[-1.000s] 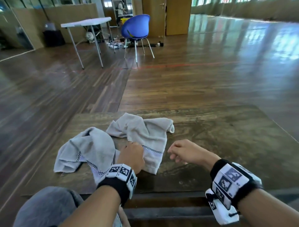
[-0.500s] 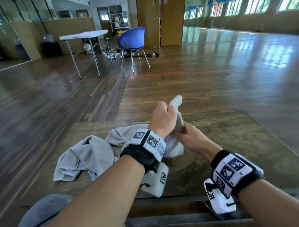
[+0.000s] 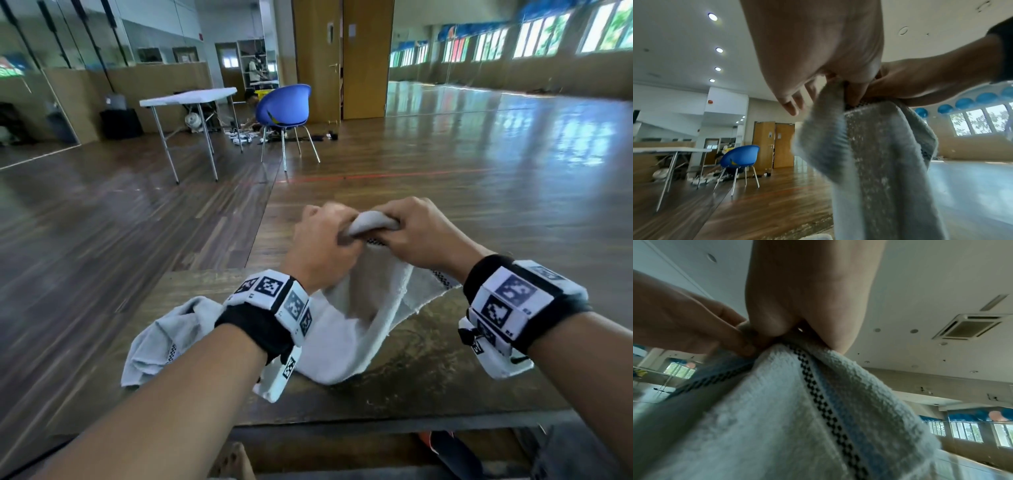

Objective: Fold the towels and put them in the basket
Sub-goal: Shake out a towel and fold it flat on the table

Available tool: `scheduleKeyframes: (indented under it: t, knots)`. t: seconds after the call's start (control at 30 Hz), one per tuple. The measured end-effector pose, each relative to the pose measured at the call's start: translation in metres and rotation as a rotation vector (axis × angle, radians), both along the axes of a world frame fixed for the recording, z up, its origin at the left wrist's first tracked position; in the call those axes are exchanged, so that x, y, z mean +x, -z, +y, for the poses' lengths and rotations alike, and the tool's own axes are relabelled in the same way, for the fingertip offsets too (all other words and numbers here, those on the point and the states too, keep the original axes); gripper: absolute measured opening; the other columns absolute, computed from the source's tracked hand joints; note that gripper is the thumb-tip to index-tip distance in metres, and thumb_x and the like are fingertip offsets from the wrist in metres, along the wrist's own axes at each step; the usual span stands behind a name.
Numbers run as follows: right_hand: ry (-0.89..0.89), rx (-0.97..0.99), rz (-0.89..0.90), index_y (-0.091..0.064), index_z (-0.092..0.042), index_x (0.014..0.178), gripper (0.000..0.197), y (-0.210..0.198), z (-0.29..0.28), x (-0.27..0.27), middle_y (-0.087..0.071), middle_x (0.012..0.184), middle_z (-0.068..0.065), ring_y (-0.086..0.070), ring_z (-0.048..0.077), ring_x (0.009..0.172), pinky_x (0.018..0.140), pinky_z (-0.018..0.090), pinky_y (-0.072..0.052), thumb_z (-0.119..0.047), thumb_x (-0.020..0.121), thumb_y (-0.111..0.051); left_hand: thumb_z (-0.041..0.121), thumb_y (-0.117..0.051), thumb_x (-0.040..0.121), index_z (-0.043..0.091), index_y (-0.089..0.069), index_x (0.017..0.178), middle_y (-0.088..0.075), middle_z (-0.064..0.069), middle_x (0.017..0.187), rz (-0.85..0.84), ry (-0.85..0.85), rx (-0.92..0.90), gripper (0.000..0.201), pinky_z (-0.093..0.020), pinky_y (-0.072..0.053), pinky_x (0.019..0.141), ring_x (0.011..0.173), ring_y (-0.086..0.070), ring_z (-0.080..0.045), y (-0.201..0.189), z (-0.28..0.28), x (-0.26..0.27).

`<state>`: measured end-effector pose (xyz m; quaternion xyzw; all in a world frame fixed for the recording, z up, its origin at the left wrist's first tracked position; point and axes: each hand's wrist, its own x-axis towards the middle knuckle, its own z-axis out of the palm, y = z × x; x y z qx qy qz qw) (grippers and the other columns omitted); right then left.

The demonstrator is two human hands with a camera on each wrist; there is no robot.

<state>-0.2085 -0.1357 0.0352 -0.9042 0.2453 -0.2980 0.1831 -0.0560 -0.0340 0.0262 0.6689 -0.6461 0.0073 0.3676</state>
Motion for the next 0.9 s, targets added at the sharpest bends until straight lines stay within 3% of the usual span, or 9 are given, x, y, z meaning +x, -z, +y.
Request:
scheduleKeyframes:
  t: [0.07, 0.2, 0.3, 0.4, 0.5, 0.57, 0.63, 0.73, 0.9]
  knots:
    - [0.01, -0.03, -0.01, -0.071, -0.026, 0.082, 0.027, 0.006, 0.003, 0.001, -0.068, 0.072, -0.008, -0.062, 0.011, 0.074, 0.067, 0.037, -0.05, -0.053, 0.079, -0.063, 0.016, -0.059, 0.079, 0.017, -0.072, 0.087, -0.073, -0.006, 0.087, 0.005, -0.065, -0.012, 0.015, -0.041, -0.051, 0.079, 0.089, -0.065, -0.034, -0.002, 0.004, 0.006]
    - [0.126, 0.026, 0.046, -0.058, -0.037, 0.067, 0.023, 0.023, 0.0, -0.01, -0.06, 0.063, -0.009, -0.055, 0.015, 0.07, 0.065, 0.039, -0.051, -0.043, 0.081, -0.075, 0.005, -0.058, 0.081, 0.011, -0.073, 0.087, -0.073, -0.009, 0.085, 0.003, -0.238, -0.109, 0.018, -0.035, -0.046, 0.07, 0.083, -0.066, -0.029, -0.01, 0.015, 0.026]
    - [0.226, 0.08, 0.045, -0.061, -0.037, 0.069, 0.019, 0.024, -0.006, -0.024, -0.064, 0.068, -0.008, -0.063, 0.021, 0.074, 0.068, 0.042, -0.055, -0.038, 0.082, -0.075, 0.014, -0.066, 0.083, 0.018, -0.059, 0.081, -0.062, 0.001, 0.077, 0.092, -0.357, -0.146, 0.008, -0.03, -0.04, 0.064, 0.078, -0.058, -0.024, -0.013, 0.023, 0.049]
    - [0.297, 0.02, -0.133, -0.059, -0.031, 0.083, 0.01, 0.025, -0.007, -0.028, -0.066, 0.073, -0.008, -0.064, 0.024, 0.075, 0.066, 0.043, -0.055, -0.031, 0.081, -0.069, 0.031, -0.073, 0.086, 0.013, -0.049, 0.082, -0.058, -0.003, 0.076, 0.104, -0.369, -0.137, 0.03, -0.035, -0.039, 0.062, 0.074, -0.054, -0.027, -0.008, 0.03, 0.059]
    - [0.195, 0.019, -0.073, -0.057, -0.029, 0.083, 0.017, 0.036, 0.0, -0.028, -0.064, 0.074, -0.012, -0.061, 0.017, 0.073, 0.059, 0.033, -0.047, -0.038, 0.082, -0.071, 0.038, -0.063, 0.09, 0.014, -0.054, 0.096, -0.062, -0.001, 0.084, 0.142, -0.31, 0.095, 0.027, -0.032, -0.041, 0.06, 0.075, -0.056, -0.02, 0.006, 0.033, 0.059]
    - [0.082, 0.144, 0.212, -0.056, -0.025, 0.079, 0.019, 0.049, 0.003, -0.029, -0.061, 0.075, -0.012, -0.058, 0.017, 0.071, 0.056, 0.029, -0.04, -0.034, 0.084, -0.072, 0.034, -0.061, 0.09, 0.011, -0.062, 0.089, -0.063, -0.003, 0.08, 0.081, -0.27, 0.424, 0.024, -0.029, -0.039, 0.056, 0.07, -0.056, -0.018, 0.019, 0.035, 0.059]
    - [-0.011, 0.254, 0.594, -0.058, -0.021, 0.077, 0.017, 0.065, 0.003, -0.032, -0.059, 0.075, -0.008, -0.055, 0.018, 0.072, 0.058, 0.026, -0.036, -0.03, 0.09, -0.066, 0.03, -0.066, 0.087, 0.013, -0.059, 0.067, -0.054, -0.002, 0.068, -0.082, -0.173, 0.768, 0.028, -0.028, -0.033, 0.052, 0.06, -0.046, -0.016, 0.034, 0.038, 0.06]
    - [-0.101, 0.436, 0.895, -0.069, -0.014, 0.085, 0.013, 0.092, -0.002, -0.036, -0.063, 0.079, -0.006, -0.055, 0.01, 0.072, 0.064, 0.023, -0.041, -0.019, 0.094, -0.061, 0.025, -0.077, 0.08, 0.012, -0.066, 0.076, -0.054, 0.0, 0.07, -0.169, -0.089, 1.089, 0.017, -0.024, -0.037, 0.052, 0.057, -0.044, -0.013, 0.061, 0.04, 0.064]
    - [0.006, 0.423, 0.612, -0.069, -0.042, 0.06, 0.034, 0.127, -0.014, -0.027, -0.065, 0.063, -0.023, -0.057, -0.007, 0.064, 0.064, 0.025, -0.044, -0.028, 0.091, -0.069, 0.012, -0.07, 0.079, 0.015, -0.051, 0.065, -0.044, -0.004, 0.064, -0.011, -0.114, 0.942, 0.023, -0.03, -0.033, 0.061, 0.061, -0.038, -0.02, 0.106, 0.021, 0.07]
